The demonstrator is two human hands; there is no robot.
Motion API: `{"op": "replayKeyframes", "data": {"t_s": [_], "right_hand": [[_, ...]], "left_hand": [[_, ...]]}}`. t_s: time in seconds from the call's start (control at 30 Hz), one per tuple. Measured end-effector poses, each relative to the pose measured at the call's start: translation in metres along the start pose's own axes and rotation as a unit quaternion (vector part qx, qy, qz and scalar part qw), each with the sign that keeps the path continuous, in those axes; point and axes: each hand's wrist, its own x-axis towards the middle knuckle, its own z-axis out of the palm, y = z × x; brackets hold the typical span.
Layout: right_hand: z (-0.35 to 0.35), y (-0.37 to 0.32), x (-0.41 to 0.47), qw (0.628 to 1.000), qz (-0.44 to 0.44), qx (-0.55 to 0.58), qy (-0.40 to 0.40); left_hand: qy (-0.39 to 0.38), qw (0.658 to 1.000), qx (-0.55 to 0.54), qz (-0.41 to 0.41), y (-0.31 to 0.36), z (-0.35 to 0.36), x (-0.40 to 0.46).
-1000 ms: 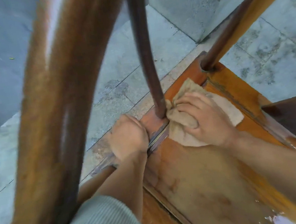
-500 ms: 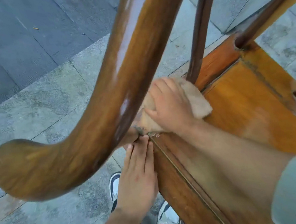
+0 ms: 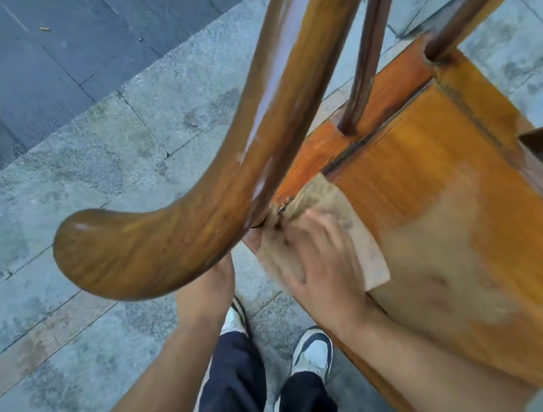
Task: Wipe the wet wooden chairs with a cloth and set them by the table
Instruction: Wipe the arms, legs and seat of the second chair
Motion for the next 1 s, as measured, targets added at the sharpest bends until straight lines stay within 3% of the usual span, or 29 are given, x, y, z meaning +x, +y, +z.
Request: {"op": "replayKeyframes", "data": {"t_s": [0.1, 0.23, 0.43, 0.6, 0.83, 1.0], "right_hand": [[0.001, -0.003, -0.033, 0.996, -0.078, 0.018, -0.049], [-0.016, 0.019, -0.016, 0.979, -0.183, -0.030, -0.083], [-0.046, 0.087, 0.068, 0.995, -0.030, -0.032, -0.087], [-0.083, 0.162, 0.088, 0.995, -0.057, -0.021, -0.077], [-0.117, 0.240, 0.085, 0.992, 0.121, -0.040, 0.006], [-0.089, 0.183, 0.035, 0.923, 0.368, -0.062, 0.099]], "left_hand": [[0.009, 1.000, 0.030, -0.003, -0.006, -0.009, -0.003], [-0.050, 0.986, 0.070, 0.146, 0.004, -0.021, -0.027], [-0.134, 0.938, 0.063, 0.314, 0.037, 0.008, -0.039], [-0.134, 0.900, 0.075, 0.408, 0.101, 0.054, -0.007], [-0.171, 0.875, 0.132, 0.433, 0.182, 0.104, 0.032], [-0.177, 0.862, 0.183, 0.438, 0.223, 0.126, 0.060]]}}
